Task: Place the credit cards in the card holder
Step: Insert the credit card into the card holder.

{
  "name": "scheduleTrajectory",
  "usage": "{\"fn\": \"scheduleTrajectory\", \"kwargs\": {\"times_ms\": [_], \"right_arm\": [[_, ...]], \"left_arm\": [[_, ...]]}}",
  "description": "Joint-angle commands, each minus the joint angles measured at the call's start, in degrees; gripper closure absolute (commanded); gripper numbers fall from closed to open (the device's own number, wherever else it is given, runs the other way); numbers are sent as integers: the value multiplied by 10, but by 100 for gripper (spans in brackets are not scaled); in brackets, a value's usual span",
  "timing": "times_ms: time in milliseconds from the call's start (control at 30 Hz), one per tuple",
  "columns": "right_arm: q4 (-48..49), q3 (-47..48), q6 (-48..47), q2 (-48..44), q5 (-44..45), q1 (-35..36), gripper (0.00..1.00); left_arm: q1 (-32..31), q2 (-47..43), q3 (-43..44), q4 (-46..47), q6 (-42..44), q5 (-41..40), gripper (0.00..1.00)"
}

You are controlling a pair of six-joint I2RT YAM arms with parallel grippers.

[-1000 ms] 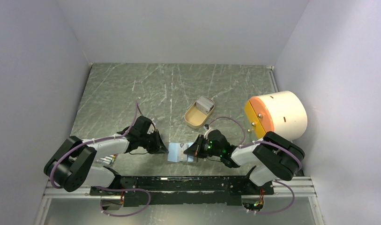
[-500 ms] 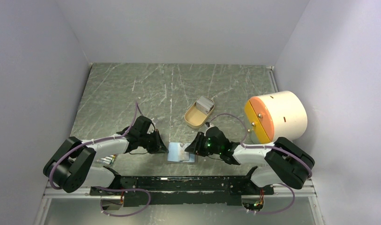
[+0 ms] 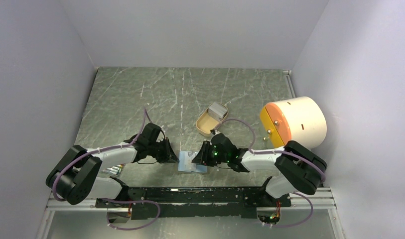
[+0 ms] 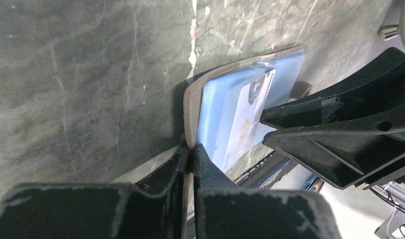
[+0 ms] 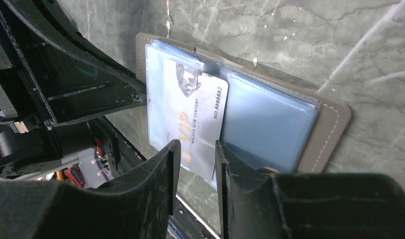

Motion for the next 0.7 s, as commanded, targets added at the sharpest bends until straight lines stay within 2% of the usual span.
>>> {"fn": "scheduleTrajectory", "kwargs": {"times_ms": [0,233,667], "right_arm": [[6,17,-13,21,0,8,64],[22,39,-22,50,-10,15,64],[63,26,-23,44,-17,17,61]], "left_arm": [[4,-7,-5,13,3,12,91],[4,-5,-4,24,4,22,91],[4,-16,-3,24,5,28,91]]}}
